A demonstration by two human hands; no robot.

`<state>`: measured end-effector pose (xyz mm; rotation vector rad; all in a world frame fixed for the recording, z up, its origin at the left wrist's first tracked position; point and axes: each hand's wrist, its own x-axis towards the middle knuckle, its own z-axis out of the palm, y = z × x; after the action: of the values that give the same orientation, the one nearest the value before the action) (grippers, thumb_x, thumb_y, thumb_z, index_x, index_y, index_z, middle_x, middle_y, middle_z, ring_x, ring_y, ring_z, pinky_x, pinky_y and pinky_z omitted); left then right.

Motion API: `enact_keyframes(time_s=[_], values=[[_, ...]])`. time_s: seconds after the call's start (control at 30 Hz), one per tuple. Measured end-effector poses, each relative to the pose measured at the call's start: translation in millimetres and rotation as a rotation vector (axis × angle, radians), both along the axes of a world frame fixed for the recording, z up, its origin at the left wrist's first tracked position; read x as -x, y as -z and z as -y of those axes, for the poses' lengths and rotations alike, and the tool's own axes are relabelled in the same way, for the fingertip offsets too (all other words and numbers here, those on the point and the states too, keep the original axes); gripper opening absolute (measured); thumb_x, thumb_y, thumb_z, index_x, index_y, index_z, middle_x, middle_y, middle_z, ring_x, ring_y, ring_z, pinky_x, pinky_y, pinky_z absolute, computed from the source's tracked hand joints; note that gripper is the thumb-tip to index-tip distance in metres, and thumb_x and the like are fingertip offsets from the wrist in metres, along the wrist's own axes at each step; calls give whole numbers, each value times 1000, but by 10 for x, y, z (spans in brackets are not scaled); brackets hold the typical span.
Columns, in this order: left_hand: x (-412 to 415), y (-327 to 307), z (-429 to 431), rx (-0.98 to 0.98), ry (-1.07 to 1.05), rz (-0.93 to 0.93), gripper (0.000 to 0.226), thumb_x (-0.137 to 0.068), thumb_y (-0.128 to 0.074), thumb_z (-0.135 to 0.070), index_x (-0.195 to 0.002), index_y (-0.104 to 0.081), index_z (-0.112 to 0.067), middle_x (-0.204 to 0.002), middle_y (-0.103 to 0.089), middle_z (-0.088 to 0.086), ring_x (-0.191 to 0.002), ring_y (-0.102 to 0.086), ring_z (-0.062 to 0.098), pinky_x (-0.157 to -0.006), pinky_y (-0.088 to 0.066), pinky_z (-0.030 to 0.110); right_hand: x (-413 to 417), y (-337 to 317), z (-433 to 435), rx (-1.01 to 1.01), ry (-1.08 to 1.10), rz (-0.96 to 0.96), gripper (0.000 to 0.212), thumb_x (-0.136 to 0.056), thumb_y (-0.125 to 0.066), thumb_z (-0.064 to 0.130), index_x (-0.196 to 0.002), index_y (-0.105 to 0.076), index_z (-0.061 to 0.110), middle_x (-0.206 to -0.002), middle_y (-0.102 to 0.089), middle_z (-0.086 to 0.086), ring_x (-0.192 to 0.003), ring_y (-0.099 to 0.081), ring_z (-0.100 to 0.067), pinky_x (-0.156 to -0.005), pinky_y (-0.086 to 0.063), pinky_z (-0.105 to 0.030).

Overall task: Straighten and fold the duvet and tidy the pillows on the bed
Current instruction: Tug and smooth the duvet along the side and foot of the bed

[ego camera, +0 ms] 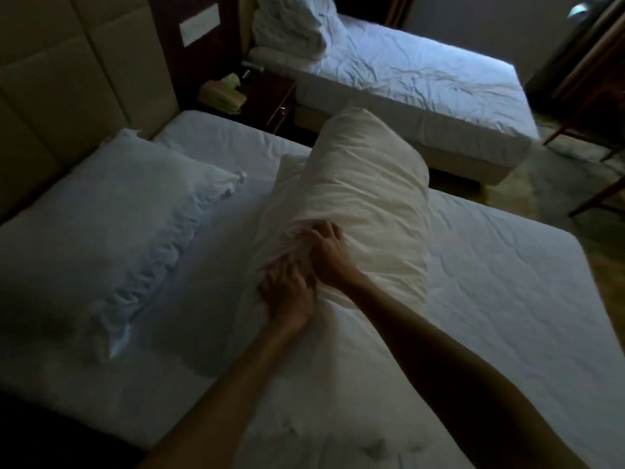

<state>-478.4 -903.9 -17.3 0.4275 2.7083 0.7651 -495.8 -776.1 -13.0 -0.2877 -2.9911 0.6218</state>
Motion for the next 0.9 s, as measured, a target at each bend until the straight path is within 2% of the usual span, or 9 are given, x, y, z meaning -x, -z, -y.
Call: enact_keyframes(time_s=[0.07, 0.1, 0.23, 0.37, 0.5, 0.6, 0.7, 0.8, 0.9], values=[[-87, 50, -205, 123, 52, 53, 67, -91, -18, -52, -146, -31, -16, -158, -13, 14, -143, -8, 42, -111, -8, 61, -41, -40, -300, -7, 139, -8, 53, -79, -38, 18, -126, -55, 2, -124, -53, -26, -117, -45, -44, -104, -29, -42], [-104, 38, -315, 128, 66, 39, 72, -87, -13, -52, -146, -31, -15, -158, -9, 16, -142, -3, 46, -110, -2, 64, -55, -83, -450, -10, 227, -17, 53, -81, -37, 17, -129, -52, -1, -127, -51, -27, -120, -43, -44, -106, -27, -43], [189, 73, -771, 57, 107, -91, 75, -82, -26, -45, -145, -31, -6, -157, -11, 22, -139, -9, 52, -111, 1, 63, -56, -180, -1065, 17, 416, -39, 52, -94, -48, 22, -143, -37, 9, -145, -35, -21, -135, -28, -36, -112, -24, -42], [1024, -50, -1298, 60, -51, -38, 67, -93, -40, -45, -146, -23, -6, -152, -23, 21, -135, -23, 47, -114, -10, 56, 116, -179, -1525, -7, 347, -57, 55, -99, -44, 32, -149, -28, 17, -155, -23, -17, -143, -16, -35, -116, -20, -47], [1857, -83, -1708, -128, -179, 106, 90, -82, -52, -63, -146, -21, -7, -148, -32, 20, -133, -34, 40, -112, -26, 48, 547, -25, -1720, 22, 291, -80, 57, -100, -40, 39, -151, -19, 26, -159, -14, -13, -146, -7, -33, -117, -15, -50], [2242, -36, -1989, -206, -160, 187, 97, -75, -57, -70, -143, -33, -4, -147, -40, 18, -133, -41, 33, -110, -32, 38, 820, 228, -1791, 110, 323, -36, 57, -99, -34, 46, -151, -14, 32, -160, -11, -13, -145, -6, -38, -116, -15, -57], [2518, 122, -2168, -236, -150, 266, 81, -81, -55, -64, -134, -47, -4, -139, -49, 18, -126, -49, 32, -101, -39, 34, 1026, 476, -1744, 132, 346, 0, 54, -100, -27, 45, -150, -10, 33, -159, -9, -15, -145, -5, -40, -117, -9, -55], [2570, 408, -2234, -94, -113, 65, 54, -93, -48, -48, -116, -61, -1, -124, -60, 24, -113, -58, 36, -90, -46, 36, 1200, 698, -1669, 114, 383, 71, 54, -99, -25, 46, -149, -7, 38, -160, -5, -15, -146, -2, -38, -115, -4, -58], [2636, 381, -2071, -141, -107, -103, 50, -96, -46, -42, -104, -66, 2, -111, -64, 28, -105, -61, 38, -83, -46, 38, 1286, 726, -1552, 80, 356, 76, 57, -99, -26, 49, -150, -3, 38, -161, 1, -10, -146, 3, -37, -116, -2, -58]])
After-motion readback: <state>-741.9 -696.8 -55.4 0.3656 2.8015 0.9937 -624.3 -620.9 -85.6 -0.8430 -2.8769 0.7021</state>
